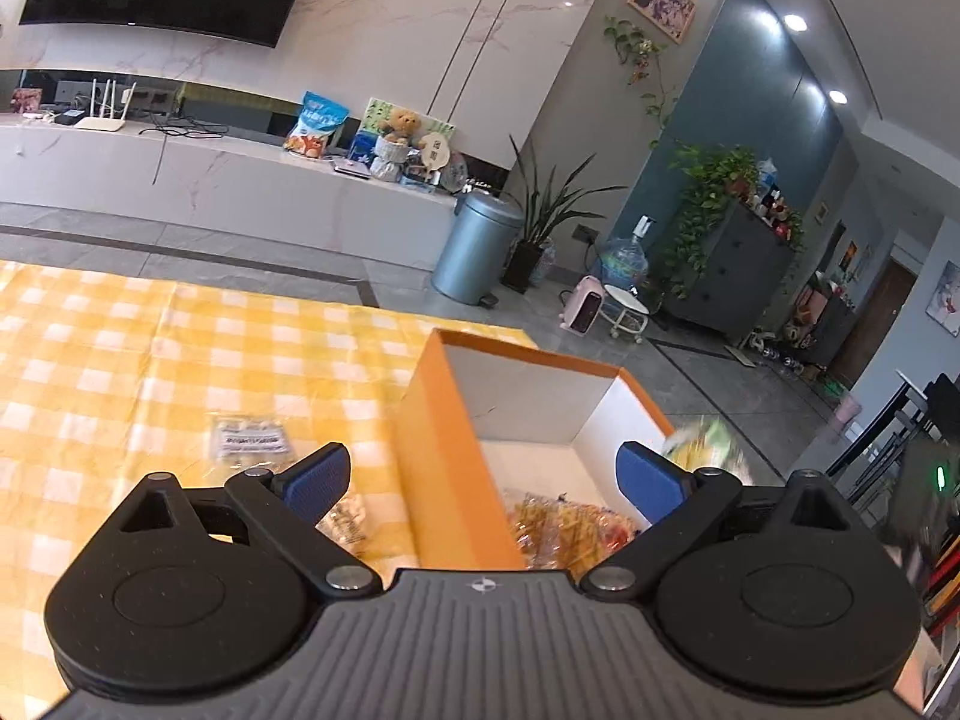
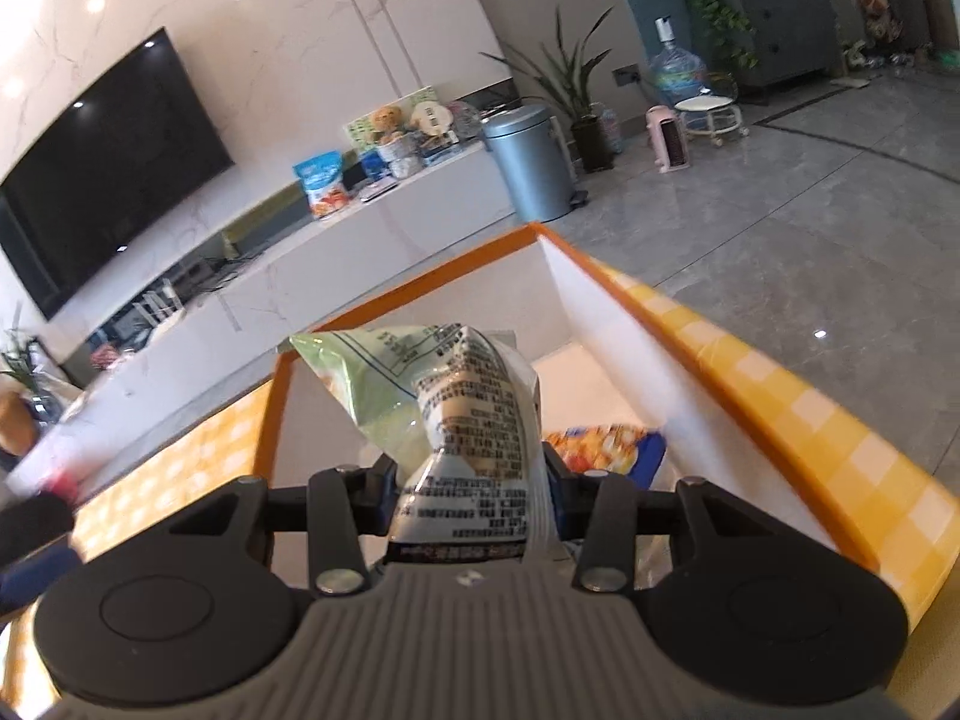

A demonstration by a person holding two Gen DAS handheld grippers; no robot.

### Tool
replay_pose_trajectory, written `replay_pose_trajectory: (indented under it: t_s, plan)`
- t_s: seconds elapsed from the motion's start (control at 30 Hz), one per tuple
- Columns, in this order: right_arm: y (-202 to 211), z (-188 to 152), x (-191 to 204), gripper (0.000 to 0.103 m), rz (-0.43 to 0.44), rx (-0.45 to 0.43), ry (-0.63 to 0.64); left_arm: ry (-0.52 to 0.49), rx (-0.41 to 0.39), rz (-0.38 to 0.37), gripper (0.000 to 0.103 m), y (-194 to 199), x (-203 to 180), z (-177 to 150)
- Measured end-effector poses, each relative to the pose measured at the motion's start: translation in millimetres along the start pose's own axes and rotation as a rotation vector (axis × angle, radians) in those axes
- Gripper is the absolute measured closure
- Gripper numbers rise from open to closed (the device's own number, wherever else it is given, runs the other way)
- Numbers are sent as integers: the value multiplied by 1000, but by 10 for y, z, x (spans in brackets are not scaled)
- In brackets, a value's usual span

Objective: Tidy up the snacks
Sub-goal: 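Carry both bags over the orange box and open both tools to drop them, then move both open tools back over the remaining snacks on the table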

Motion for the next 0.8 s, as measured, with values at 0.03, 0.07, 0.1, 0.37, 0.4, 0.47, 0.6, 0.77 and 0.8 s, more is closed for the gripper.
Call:
replay_pose_trajectory:
  t_s: [0.03, 0.07, 0.1, 0.37, 0.4, 0.47, 0.6, 0.77, 0.8]
  plan:
    - [-44, 42, 2, 60, -11, -7, -8, -5, 1, 6, 0, 4, 8, -11]
    - [-94, 89, 9, 60, -15, -12, -20, -10, 1, 15, 0, 11, 15, -20]
    - [-155, 132, 22, 60, -18, -12, -30, -14, 0, 27, 0, 17, 37, -18]
    - [-690, 420, 87, 59, -212, 51, 119, -87, -18, 125, 0, 67, 37, -11]
    - [-774, 432, 66, 59, -234, 84, 131, -90, -19, 137, 0, 61, 42, -10]
    - [-867, 440, 3, 59, -229, 118, 100, -100, -24, 154, 0, 49, 59, -17]
    - [-828, 434, 38, 47, -237, 91, 120, -124, -21, 181, 0, 30, 71, -19]
    - [-565, 429, 172, 8, -236, -55, 190, -74, -6, 205, 0, 87, 172, -44]
    - [-467, 421, 227, 7, -229, -101, 223, -73, -4, 218, 0, 111, 198, -44]
Point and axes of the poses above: each gripper's, at about its wrist camera, not at the fingertips, and y roughly against the way its jaws point, x to its left, z to its top, the point moved 4 cm from there along -y, roughly the way its jaws point, and after that the axes turned 2 degrees about -y, right-handed, at the moved point
